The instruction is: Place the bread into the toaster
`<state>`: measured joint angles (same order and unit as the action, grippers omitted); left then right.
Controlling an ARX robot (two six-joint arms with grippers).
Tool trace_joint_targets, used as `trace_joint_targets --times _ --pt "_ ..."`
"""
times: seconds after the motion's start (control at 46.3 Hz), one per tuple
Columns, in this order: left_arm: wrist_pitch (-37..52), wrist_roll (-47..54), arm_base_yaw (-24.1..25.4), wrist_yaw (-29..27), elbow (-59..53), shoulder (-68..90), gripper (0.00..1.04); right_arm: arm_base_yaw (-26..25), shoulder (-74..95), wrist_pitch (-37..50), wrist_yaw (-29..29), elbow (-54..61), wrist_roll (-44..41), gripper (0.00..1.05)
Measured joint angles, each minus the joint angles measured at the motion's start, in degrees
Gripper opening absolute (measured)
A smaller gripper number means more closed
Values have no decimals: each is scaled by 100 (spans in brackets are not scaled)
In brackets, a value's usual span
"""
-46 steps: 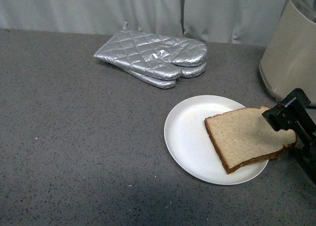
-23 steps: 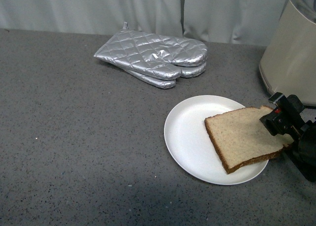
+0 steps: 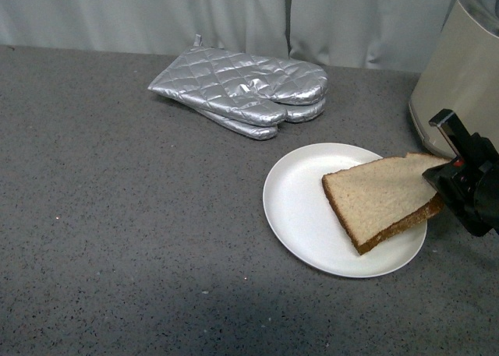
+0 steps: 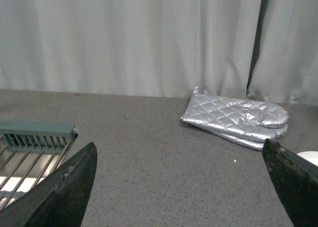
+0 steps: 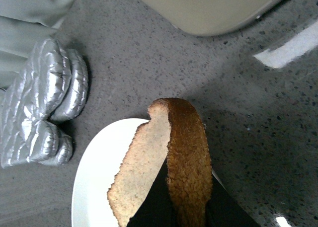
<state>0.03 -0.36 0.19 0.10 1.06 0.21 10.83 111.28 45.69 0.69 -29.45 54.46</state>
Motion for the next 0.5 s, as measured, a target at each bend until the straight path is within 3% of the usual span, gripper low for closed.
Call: trace_joint_targets --times 0.367,0.496 --pt "0 0 0 0 0 0 98 400 -1591 -1016 -15 -675 144 3" --pt "0 0 0 0 0 0 98 332 -2562 -1646 560 -1113 -9 3"
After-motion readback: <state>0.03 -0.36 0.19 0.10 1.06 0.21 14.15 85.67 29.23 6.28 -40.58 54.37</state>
